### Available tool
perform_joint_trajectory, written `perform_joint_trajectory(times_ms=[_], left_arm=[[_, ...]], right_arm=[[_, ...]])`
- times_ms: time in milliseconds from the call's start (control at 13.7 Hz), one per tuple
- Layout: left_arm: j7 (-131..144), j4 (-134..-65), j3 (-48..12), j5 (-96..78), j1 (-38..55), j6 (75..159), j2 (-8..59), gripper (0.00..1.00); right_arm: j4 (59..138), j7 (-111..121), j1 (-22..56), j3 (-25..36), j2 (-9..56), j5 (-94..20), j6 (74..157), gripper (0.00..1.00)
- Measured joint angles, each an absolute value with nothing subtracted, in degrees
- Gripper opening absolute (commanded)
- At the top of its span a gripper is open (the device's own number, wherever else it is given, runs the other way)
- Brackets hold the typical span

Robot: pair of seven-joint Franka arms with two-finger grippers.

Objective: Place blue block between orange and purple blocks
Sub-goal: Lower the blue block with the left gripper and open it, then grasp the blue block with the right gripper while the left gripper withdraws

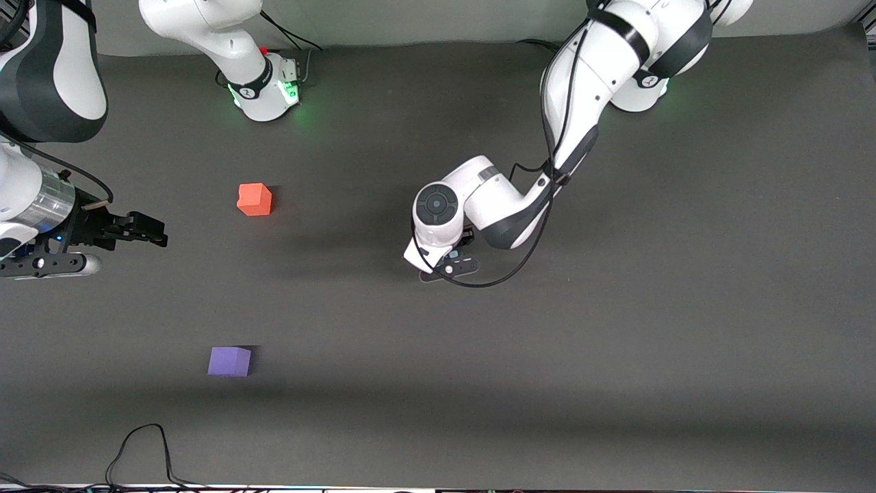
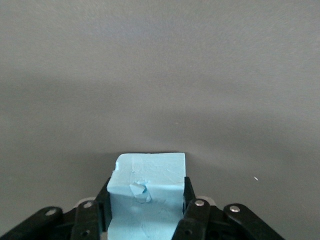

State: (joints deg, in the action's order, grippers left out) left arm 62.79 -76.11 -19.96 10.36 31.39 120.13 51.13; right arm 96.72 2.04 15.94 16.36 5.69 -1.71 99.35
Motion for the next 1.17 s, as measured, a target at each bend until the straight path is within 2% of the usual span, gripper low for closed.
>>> perform_joint_trajectory(times_ms=[73, 146, 219, 292, 511, 657, 948, 1167], left_arm=[[62.79, -76.04, -19.99, 10.42, 31.4, 120.2, 51.17, 0.29], [62.79, -76.04, -19.99, 10.55, 31.41, 120.21, 51.13, 0.43], [62.79, -76.04, -19.99, 10.56, 31.42, 120.22, 51.14, 0.82], [62.79, -76.04, -19.99, 10.57, 31.42, 120.22, 51.14, 1.0], [62.79, -75.82, -19.72, 10.79, 31.23, 119.74, 51.01, 1.0], [61.78, -74.61, -19.53, 10.91, 29.62, 114.67, 48.8, 1.0], [55.5, -73.78, -19.81, 10.89, 21.4, 99.6, 35.0, 0.99], [42.31, -78.42, -19.75, 9.94, 12.57, 94.03, 23.54, 0.99]], right_arm=[[96.72, 2.04, 15.94, 16.36, 5.69, -1.71, 99.36, 1.0], [96.72, 2.04, 15.94, 16.36, 5.69, -1.71, 99.37, 1.0], [96.72, 2.04, 15.98, 16.33, 5.69, -1.71, 99.37, 1.0], [96.72, 2.04, 16.14, 16.28, 5.69, -1.71, 99.37, 1.0], [96.73, 2.04, 16.79, 16.19, 5.71, -1.71, 99.37, 1.0], [96.74, 2.04, 17.38, 16.18, 5.77, -1.71, 99.37, 1.0], [96.77, 2.04, 20.25, 16.12, 6.55, -1.75, 99.39, 1.0], [96.08, 1.94, 25.91, 15.93, 8.51, -2.35, 100.39, 1.0]])
